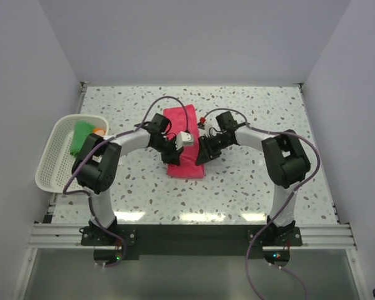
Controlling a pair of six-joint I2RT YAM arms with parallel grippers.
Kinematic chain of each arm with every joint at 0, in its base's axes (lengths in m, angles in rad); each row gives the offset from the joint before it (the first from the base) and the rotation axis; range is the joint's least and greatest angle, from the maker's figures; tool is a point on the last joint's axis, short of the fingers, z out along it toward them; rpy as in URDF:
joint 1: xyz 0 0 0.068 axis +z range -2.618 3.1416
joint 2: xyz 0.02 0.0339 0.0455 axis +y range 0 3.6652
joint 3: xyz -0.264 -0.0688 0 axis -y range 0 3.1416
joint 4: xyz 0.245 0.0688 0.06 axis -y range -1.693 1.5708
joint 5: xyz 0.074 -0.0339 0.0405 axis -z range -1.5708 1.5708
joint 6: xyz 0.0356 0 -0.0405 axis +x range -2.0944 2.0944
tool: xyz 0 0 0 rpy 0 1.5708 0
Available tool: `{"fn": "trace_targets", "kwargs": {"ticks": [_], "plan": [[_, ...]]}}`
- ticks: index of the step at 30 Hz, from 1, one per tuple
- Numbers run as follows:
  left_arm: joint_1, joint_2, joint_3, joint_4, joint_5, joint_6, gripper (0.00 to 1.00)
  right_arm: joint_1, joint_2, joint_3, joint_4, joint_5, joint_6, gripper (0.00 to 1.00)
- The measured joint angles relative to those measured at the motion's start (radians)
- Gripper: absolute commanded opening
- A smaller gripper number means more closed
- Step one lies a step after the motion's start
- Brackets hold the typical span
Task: Roll the towels
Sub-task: Roll the towel
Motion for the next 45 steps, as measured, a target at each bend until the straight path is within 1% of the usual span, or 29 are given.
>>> {"fn": "trace_targets", "kwargs": {"ticks": [1,3,4,6,9,10,13,14,16,20,23,25,28,33,35,39,45], "plan": [[0.003,0.005,0.0,0.004,0.001,-0.001,0.15,0.004,0.007,-0.005,0.005,0.003,-0.001,0.35],[0.008,0.01,0.0,0.006,0.007,-0.002,0.16,0.007,0.018,-0.008,0.013,0.012,-0.002,0.32],[0.011,0.01,0.0,0.006,0.009,-0.003,0.16,0.009,0.025,-0.01,0.021,0.024,-0.003,0.28],[0.016,0.01,0.0,0.008,0.01,-0.01,0.16,0.01,0.039,-0.013,0.034,0.041,-0.003,0.27],[0.022,0.01,0.0,0.013,0.009,-0.016,0.26,0.01,0.05,-0.013,0.043,0.043,-0.002,0.26],[0.024,0.01,-0.001,0.016,0.006,-0.015,0.36,0.01,0.052,-0.011,0.043,0.044,-0.002,0.26],[0.033,0.0,-0.026,0.038,-0.007,-0.002,0.43,0.011,0.059,-0.003,0.043,0.044,-0.002,0.25],[0.036,-0.016,-0.047,0.05,-0.012,0.011,0.45,0.012,0.061,0.001,0.043,0.046,-0.001,0.25],[0.044,-0.087,-0.125,0.086,-0.034,0.045,0.47,0.018,0.061,0.005,0.046,0.055,-0.003,0.25],[0.064,-0.303,-0.301,0.109,-0.106,0.147,0.51,0.03,0.061,0.009,0.05,0.072,-0.016,0.25],[0.064,-0.423,-0.361,0.108,-0.15,0.205,0.52,0.033,0.061,0.012,0.044,0.078,-0.018,0.25],[0.037,-0.444,-0.363,0.122,-0.185,0.223,0.52,0.038,0.061,0.014,0.042,0.082,-0.018,0.25],[-0.051,-0.444,-0.37,0.156,-0.249,0.238,0.53,0.042,0.061,0.018,0.035,0.088,-0.018,0.25],[-0.282,-0.432,-0.389,0.213,-0.388,0.246,0.53,0.046,0.061,0.023,0.027,0.102,-0.018,0.25],[-0.34,-0.419,-0.392,0.246,-0.431,0.256,0.54,0.046,0.061,0.024,0.026,0.103,-0.018,0.25],[-0.387,-0.392,-0.404,0.291,-0.511,0.279,0.57,0.048,0.061,0.026,0.023,0.106,-0.018,0.25],[-0.399,-0.363,-0.413,0.318,-0.567,0.29,0.58,0.048,0.061,0.026,0.022,0.108,-0.021,0.24]]}}
